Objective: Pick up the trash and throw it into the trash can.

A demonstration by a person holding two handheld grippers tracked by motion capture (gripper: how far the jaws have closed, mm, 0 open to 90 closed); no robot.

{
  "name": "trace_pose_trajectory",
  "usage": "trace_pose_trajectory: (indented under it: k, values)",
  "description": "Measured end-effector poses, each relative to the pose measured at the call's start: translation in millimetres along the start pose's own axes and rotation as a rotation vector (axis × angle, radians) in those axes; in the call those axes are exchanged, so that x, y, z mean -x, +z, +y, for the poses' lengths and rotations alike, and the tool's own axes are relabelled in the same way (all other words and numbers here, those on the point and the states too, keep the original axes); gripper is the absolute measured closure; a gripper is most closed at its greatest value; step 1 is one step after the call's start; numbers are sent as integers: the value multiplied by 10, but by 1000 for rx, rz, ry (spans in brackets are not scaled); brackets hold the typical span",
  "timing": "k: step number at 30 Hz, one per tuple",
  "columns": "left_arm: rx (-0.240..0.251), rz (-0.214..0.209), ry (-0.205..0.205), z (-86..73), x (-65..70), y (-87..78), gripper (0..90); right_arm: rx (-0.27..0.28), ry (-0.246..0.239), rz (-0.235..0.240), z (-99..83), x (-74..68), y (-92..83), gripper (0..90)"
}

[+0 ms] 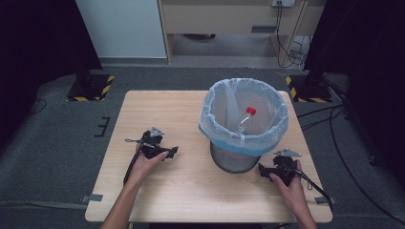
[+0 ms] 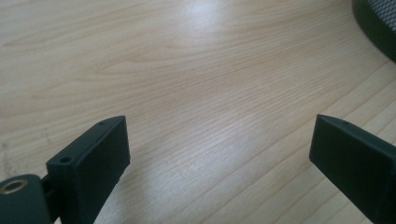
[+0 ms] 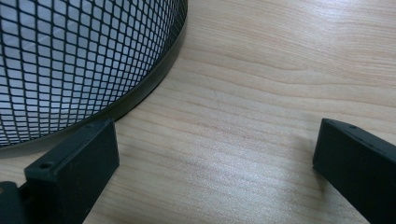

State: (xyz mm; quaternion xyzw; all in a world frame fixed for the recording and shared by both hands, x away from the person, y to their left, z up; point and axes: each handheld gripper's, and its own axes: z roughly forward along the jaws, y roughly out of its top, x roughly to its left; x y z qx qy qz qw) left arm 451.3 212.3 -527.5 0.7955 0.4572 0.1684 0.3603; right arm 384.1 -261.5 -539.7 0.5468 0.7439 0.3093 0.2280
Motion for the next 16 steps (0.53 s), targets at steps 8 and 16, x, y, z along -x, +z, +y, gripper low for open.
trace_pose_trajectory:
  k: [8, 16]
  values:
    - [-28, 34, 33, -97, 6, 34, 35, -1, 2, -1, -2, -3, -3, 4]
    - [-36, 49, 40, -97, 31, 42, 18, -2, 2, -1, -3, -4, -4, 4]
